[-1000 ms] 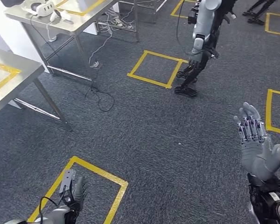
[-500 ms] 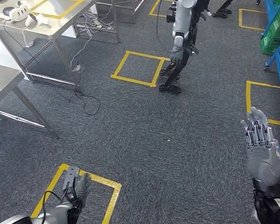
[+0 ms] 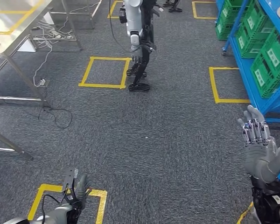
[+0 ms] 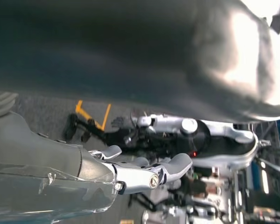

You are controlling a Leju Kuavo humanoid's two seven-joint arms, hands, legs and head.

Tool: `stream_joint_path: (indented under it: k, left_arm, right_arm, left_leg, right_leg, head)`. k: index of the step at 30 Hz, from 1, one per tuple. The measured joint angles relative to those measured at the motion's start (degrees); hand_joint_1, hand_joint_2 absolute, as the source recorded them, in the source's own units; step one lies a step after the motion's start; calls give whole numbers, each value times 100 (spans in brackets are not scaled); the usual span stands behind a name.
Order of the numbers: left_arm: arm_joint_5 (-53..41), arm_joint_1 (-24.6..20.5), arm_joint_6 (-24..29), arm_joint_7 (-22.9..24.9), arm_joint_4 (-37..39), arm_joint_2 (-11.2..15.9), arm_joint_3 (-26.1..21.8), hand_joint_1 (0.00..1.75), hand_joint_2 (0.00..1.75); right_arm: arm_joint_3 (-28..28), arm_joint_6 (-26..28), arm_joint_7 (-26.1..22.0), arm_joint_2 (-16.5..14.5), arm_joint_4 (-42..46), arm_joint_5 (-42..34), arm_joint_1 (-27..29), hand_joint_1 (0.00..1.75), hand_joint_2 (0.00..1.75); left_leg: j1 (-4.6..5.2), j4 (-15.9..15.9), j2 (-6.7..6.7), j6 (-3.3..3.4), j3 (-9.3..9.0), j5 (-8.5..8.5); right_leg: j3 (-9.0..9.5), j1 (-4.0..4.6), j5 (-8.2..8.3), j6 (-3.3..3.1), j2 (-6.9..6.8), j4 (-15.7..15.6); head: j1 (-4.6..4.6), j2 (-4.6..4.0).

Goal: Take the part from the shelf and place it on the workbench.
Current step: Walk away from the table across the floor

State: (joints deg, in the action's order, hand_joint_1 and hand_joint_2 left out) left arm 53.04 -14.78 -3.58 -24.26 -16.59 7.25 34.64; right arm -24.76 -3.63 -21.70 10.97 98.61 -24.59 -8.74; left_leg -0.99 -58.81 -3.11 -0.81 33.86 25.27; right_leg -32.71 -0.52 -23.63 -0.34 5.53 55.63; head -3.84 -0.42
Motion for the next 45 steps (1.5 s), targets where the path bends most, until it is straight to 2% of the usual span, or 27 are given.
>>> stream_joint_path:
  k: [2, 4, 6, 8, 10, 11, 13, 15, 17, 19, 20, 22, 24, 26, 27, 28, 30, 31, 32, 34, 35, 37, 39, 41, 42, 43, 45]
  left_arm:
    - [-1, -16, 4, 0, -1, 8, 0, 0, 0]
    - [-2, -32, 8, 0, -2, -6, 0, 0, 0]
    - [-4, -45, 9, 1, -3, -25, 0, 0, 0]
    - [-11, -36, 11, 2, -3, -32, 0, 0, 0]
    - [-21, -14, 14, 5, -2, -32, 0, 0, 0]
    - [-25, -9, 15, 6, -2, -32, 0, 0, 0]
    - [-30, -14, 17, 8, -3, -39, 0, 0, 0]
    - [-37, -25, 17, 9, -4, -44, 0, 0, 0]
    - [-44, -30, 16, 11, -4, -42, 0, 0, 0]
    - [-48, -41, 16, 13, -4, -46, 0, 0, 0]
    - [-49, -52, 16, 14, -4, -49, 0, 0, 0]
    - [-53, -68, 16, 15, -4, -52, 0, 0, 0]
    - [-55, -55, 17, 21, -4, -51, 0, 0, 0]
    - [-55, -30, 22, 27, -4, -50, 0, 0, 0]
    - [-55, -25, 24, 28, -4, -50, 0, 0, 0]
    - [-56, -29, 26, 28, -4, -50, 0, 0, 0]
    - [-60, -46, 26, 29, -4, -44, 0, 0, 0]
    - [-63, -55, 25, 32, -4, -36, 0, 0, 0]
    - [-65, -62, 25, 36, -5, -32, 0, 0, 0]
    - [-67, -83, 24, 50, -5, -34, 0, 0, 0]
    - [-67, -97, 24, 57, -7, -45, 0, 0, 0]
    - [-67, -117, 23, 66, -9, -59, 0, 0, 0]
    - [-67, -111, 25, 68, -9, -62, 0, 0, 0]
    - [-73, -98, 44, 71, -8, -62, 0, 0, 0]
    - [-82, -96, 56, 72, -9, -64, 0, 0, 0]
    - [-92, -97, 69, 72, -9, -69, 0, 0, 0]
    - [-110, -101, 81, 72, -10, -81, 0, 0, 0]
  right_arm:
    - [8, 0, -1, -13, 3, -1, 4, 0, 0]
    - [26, 0, 0, -16, 13, -2, 19, 0, 0]
    - [50, -5, 9, -18, 35, -2, 30, 0, 0]
    - [72, -6, 32, -20, 50, -3, 37, 0, 0]
    - [83, 0, 57, -21, 51, -4, 61, 0, 0]
    - [85, 2, 67, -21, 51, -4, 75, 0, 0]
    - [91, 2, 75, -21, 66, -6, 86, 0, 0]
    - [100, 3, 78, -21, 97, -9, 76, 0, 0]
    - [107, 5, 79, -21, 126, -11, 73, 0, 0]
    - [116, 9, 81, -21, 144, -15, 87, 0, 0]
    - [122, 11, 81, -21, 155, -18, 92, 0, 0]
    - [126, 11, 83, -21, 181, -18, 79, 0, 0]
    - [126, 14, 90, -21, 191, -18, 72, 0, 0]
    - [126, 18, 98, -21, 191, -18, 85, 0, 0]
    - [126, 19, 101, -21, 191, -18, 89, 0, 0]
    - [126, 19, 102, -21, 191, -18, 90, 0, 0]
    - [127, 20, 101, -21, 191, -19, 87, 0, 0]
    - [128, 20, 99, -21, 191, -19, 88, 0, 0]
    - [130, 21, 99, -21, 191, -19, 90, 0, 0]
    - [134, 24, 98, -21, 191, -19, 104, 0, 0]
    - [140, 26, 96, -21, 191, -19, 111, 0, 0]
    - [156, 31, 93, -21, 191, -19, 108, 0, 0]
    - [168, 38, 94, -21, 189, -19, 111, 0, 0]
    - [173, 44, 95, -21, 186, -13, 136, 0, 0]
    - [176, 45, 93, -21, 185, -8, 145, 0, 0]
    - [180, 46, 91, -21, 184, 0, 149, 0, 0]
    - [191, 46, 85, -21, 184, 12, 144, 0, 0]
  left_leg:
    - [4, 362, -131, 19, -158, -71]
    - [7, 424, 1, 40, -192, -85]
    - [-6, 491, 140, 101, -233, -116]
    - [5, 520, 277, 138, -258, -123]
    - [23, 517, 424, 146, -261, -113]
    - [26, 515, 498, 144, -264, -105]
    - [26, 510, 635, 123, -286, -82]
    - [47, 497, 753, 76, -318, -46]
    - [85, 484, 863, 22, -335, -25]
    - [94, 481, 985, -27, -340, -16]
    - [82, 442, 963, -55, -333, 26]
    - [54, 49, 718, -102, -172, 285]
    - [44, -786, 437, -118, 224, 677]
    - [46, -1332, 355, -112, 527, 804]
    - [47, -1268, 340, -98, 521, 693]
    - [48, -975, 311, -76, 400, 493]
    - [38, -110, 95, -12, 10, 84]
    - [36, 213, -3, 8, -136, -25]
    - [39, 396, -70, 23, -216, -62]
    - [50, 474, 2, 45, -249, -59]
    - [47, 505, 65, 72, -267, -72]
    - [31, 567, 199, 130, -304, -99]
    - [40, 579, 328, 163, -317, -96]
    - [49, 576, 468, 169, -321, -82]
    - [50, 574, 537, 162, -329, -71]
    - [48, 572, 603, 149, -344, -55]
    - [59, 562, 723, 101, -391, -10]
  right_leg:
    - [-37, -5, 10, 53, 128, 5]
    - [-79, -31, 24, 129, 228, 0]
    - [-197, -23, -117, 183, 31, 213]
    - [-494, -8, -484, 212, -323, 877]
    - [-795, -21, -762, 240, -475, 1568]
    - [-829, -28, -758, 250, -507, 1670]
    - [-551, -42, -458, 253, -593, 1189]
    - [-108, -17, -179, 221, -839, 380]
    - [82, 24, -118, 148, -965, 16]
    - [73, 38, -93, 67, -837, -8]
    - [69, 36, -74, 34, -769, -22]
    - [71, 17, -39, -31, -649, -52]
    - [57, 12, -25, -73, -521, -56]
    - [49, 19, -18, -90, -367, -55]
    - [50, 21, -13, -91, -286, -55]
    - [54, 21, -9, -88, -206, -55]
    - [50, 29, -3, -67, -55, -44]
    - [38, 29, 2, -46, 12, -38]
    - [20, 24, 6, -19, 74, -32]
    - [-18, 1, 25, 57, 195, -46]
    - [-43, -5, 11, 87, 175, -28]
    - [-200, 5, -185, 144, -88, 273]
    - [-535, -9, -565, 190, -404, 1012]
    - [-807, -40, -752, 234, -494, 1603]
    - [-800, -53, -690, 250, -518, 1604]
    - [-673, -64, -530, 259, -552, 1368]
    - [-239, -47, -183, 260, -750, 559]
  head:
    - [8, 0]
    - [14, 0]
    - [44, 0]
    - [95, 0]
    - [118, 0]
    - [119, 0]
    - [121, 0]
    - [131, 0]
    - [126, 0]
    - [109, 0]
    - [104, 0]
    - [84, 0]
    - [55, 0]
    - [38, 0]
    - [34, 0]
    - [31, 0]
    - [25, 0]
    - [26, 0]
    - [28, 0]
    - [32, 0]
    - [31, 0]
    - [70, 0]
    - [116, 0]
    - [125, 0]
    - [126, 0]
    - [127, 0]
    - [134, 0]
